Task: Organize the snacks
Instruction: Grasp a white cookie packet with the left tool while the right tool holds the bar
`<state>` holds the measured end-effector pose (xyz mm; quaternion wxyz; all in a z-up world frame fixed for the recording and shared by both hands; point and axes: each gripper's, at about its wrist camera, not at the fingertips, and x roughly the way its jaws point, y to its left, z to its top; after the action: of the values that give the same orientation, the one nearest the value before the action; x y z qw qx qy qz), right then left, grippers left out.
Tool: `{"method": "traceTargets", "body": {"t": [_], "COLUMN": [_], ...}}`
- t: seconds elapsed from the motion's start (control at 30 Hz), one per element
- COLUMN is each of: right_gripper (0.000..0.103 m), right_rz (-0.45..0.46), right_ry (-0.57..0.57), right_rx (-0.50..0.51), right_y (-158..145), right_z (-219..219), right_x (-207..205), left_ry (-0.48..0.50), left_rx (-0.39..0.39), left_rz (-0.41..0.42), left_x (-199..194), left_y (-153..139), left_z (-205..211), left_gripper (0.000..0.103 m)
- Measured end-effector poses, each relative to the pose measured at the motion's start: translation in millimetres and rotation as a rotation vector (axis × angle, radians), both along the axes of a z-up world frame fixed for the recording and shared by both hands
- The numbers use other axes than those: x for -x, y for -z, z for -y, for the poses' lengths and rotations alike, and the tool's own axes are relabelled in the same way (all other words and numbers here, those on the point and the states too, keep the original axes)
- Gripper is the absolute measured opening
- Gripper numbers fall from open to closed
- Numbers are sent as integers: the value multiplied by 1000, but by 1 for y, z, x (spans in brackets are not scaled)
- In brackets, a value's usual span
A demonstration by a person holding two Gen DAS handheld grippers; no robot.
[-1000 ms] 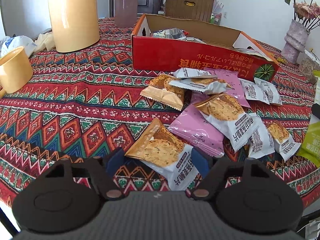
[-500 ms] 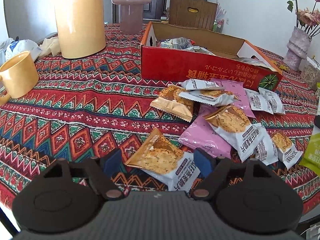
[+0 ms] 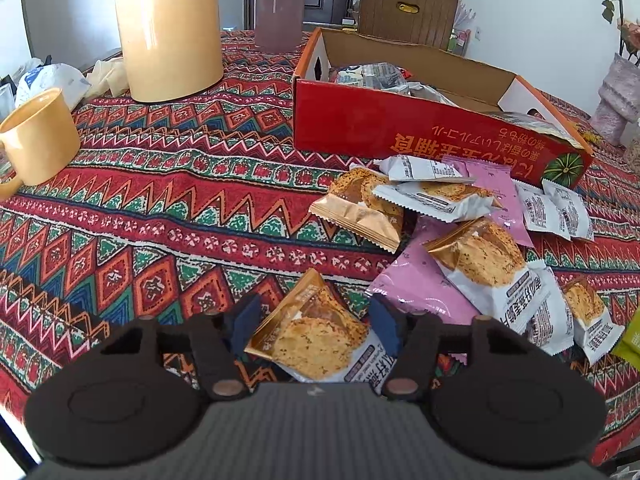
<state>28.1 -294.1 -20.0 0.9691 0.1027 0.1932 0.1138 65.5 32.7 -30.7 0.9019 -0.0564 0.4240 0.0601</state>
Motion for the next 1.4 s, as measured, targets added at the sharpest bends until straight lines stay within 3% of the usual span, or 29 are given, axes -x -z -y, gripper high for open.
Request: {"method": "traceTargets", "body": {"t": [0.03,0.1,0.2,0.47,0.53,0.6,0.73,0.8,0.97,1.23,1.33,1.37,1.4], "right_gripper": [21,21,21,21,21,21,21,21,21,21,21,21,21], "right_rz": [0,1,1,4,3,4,4,5,9,19,20,20,20], "right_ry": [0,0,0,-3,-3,-2,-6,-10,-11,-11,-9,-9,-9], "right_rx": [0,0,0,3,4,3,2,1,-4,-14,-18,-19,-20], "right_y": [0,0,0,-1,-1,-1,-2,-2,-3,-4,-3,-3,-2], "right_z": [0,0,0,-3,-3,-2,-4,-5,-4,1,3,3,4], "right_x": [0,0,0,0,0,0,0,0,2,8,10,10,10], "left_ry": [8,24,40,56,55,51,46,34,36,64,78,83,82], "left_rx": [-10,-26,-32,-33,-31,-33,-29,-33,9,-20,-46,-45,-48], "left_rz": [3,9,14,23,28,41,47,33,-7,-14,3,-8,-14], "left_x": [1,2,4,7,9,13,20,23,31,33,30,27,25], "left_y": [0,0,0,-1,-3,-6,-12,-12,-10,-6,-6,-4,-2], "left_z": [1,2,0,-1,-2,-2,-3,-3,-3,10,13,12,12], "left_gripper": [51,36,25,23,30,46,55,80,82,59,45,34,34]}}
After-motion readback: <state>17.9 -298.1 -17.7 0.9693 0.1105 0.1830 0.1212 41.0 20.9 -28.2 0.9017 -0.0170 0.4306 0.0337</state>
